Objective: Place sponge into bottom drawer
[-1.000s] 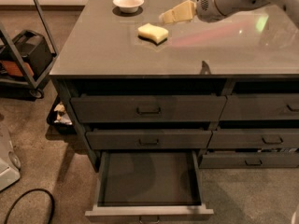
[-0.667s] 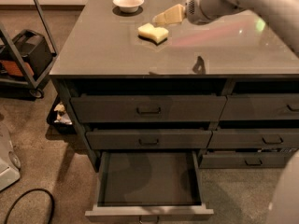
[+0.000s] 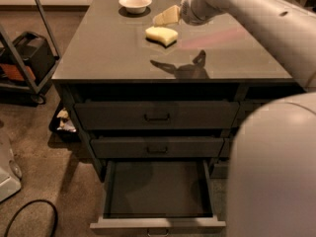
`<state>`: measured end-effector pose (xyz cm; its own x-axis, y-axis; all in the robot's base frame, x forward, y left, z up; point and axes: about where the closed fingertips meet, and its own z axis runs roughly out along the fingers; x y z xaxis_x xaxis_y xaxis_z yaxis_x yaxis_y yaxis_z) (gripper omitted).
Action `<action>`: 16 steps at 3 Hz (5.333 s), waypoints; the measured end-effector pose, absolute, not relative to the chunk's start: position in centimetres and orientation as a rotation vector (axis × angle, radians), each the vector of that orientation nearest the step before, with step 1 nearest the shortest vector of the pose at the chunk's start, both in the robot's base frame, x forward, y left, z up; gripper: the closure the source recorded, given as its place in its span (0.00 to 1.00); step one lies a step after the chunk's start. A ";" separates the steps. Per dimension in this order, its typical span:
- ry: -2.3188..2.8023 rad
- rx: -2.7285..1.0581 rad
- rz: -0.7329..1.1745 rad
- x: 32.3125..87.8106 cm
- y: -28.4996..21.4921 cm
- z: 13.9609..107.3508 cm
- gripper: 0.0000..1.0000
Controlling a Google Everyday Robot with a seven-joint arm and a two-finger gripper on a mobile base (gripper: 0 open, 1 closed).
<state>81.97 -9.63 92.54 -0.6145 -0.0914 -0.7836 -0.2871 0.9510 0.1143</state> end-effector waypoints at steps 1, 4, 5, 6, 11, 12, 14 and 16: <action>2.246 -0.292 0.282 84.9 -8.0 90.7 0.00; 2.263 -0.377 0.344 89.4 -5.2 86.0 0.00; 2.269 -0.458 0.362 89.8 -3.3 85.0 0.04; 2.272 -0.511 0.369 89.7 -2.4 84.5 0.26; 1.999 -0.782 0.664 78.1 -6.4 90.7 1.00; 1.923 -0.908 0.840 72.0 -8.2 90.1 1.00; 1.783 -1.253 1.137 62.1 -9.0 86.0 1.00; 1.779 -1.316 1.177 60.5 -8.9 85.6 1.00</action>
Offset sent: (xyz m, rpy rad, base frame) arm 0.0839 0.0336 -0.0493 -0.0202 0.0357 0.0989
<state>60.53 -8.91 85.59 -0.3075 -0.3943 -0.8660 -0.9512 0.1040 0.2904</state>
